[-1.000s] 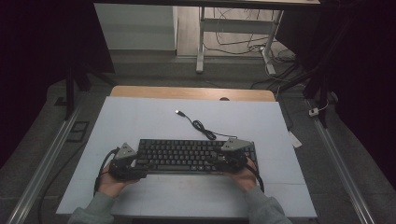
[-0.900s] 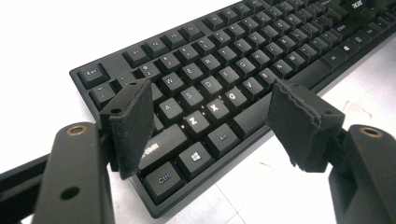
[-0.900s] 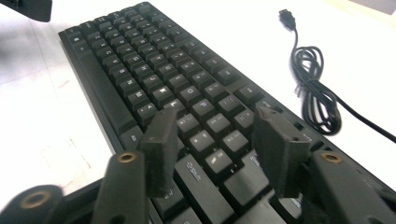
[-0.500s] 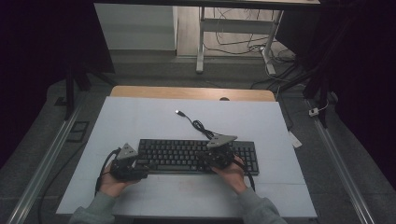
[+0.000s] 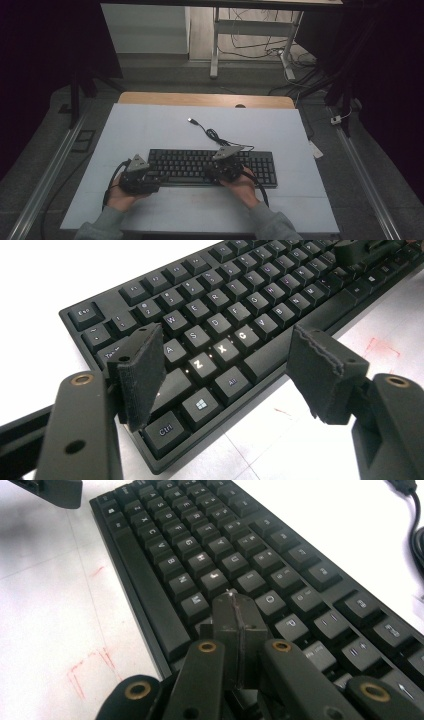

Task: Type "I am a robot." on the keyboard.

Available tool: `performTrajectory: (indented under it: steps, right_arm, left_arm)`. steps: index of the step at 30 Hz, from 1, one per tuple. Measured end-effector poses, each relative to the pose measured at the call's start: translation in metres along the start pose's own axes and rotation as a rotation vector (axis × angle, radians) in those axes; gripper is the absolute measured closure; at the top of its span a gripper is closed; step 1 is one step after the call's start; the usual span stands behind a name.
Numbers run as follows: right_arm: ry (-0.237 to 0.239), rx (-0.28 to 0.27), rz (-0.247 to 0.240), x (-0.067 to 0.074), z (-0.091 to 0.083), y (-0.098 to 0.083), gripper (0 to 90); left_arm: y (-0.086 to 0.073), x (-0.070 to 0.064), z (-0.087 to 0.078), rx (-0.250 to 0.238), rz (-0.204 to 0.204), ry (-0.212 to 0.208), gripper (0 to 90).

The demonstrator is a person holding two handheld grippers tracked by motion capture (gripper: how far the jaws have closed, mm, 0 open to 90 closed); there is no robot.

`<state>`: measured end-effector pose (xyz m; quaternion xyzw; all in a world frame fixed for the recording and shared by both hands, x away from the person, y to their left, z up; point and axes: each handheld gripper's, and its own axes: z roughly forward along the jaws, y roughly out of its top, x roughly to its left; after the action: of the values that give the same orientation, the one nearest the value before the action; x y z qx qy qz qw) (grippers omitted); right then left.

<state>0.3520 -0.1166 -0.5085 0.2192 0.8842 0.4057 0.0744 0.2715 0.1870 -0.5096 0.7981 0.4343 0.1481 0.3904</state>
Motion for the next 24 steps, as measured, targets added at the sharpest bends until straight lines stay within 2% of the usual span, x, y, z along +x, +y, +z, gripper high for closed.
performTrajectory:
  steps: [8, 12, 14, 17, 23, 24]
  right_arm:
    - [-0.005, 0.046, 0.000, 0.001, 0.004, -0.006, 89.7]
    - [-0.010, 0.046, -0.005, 0.002, 0.004, -0.006, 89.8]
    - [-0.029, 0.009, -0.020, 0.003, -0.001, -0.004, 89.8]
    - [-0.040, -0.072, -0.005, 0.000, -0.013, -0.002, 89.7]
    - [-0.063, -0.096, 0.020, -0.008, -0.028, -0.008, 89.2]
    - [-0.070, -0.093, 0.023, -0.009, -0.030, -0.010, 84.6]
  left_arm:
    - [0.001, 0.001, 0.000, 0.000, 0.002, -0.001, 31.4]
    - [0.000, 0.001, 0.000, 0.003, 0.000, 0.004, 31.4]
    - [0.000, 0.001, -0.001, -0.001, -0.001, 0.005, 31.4]
    - [0.001, 0.001, -0.001, -0.002, 0.001, 0.005, 31.4]
    - [0.001, 0.001, 0.000, 0.001, 0.009, 0.007, 31.4]
    - [0.002, 0.001, 0.001, 0.001, 0.010, 0.006, 31.4]
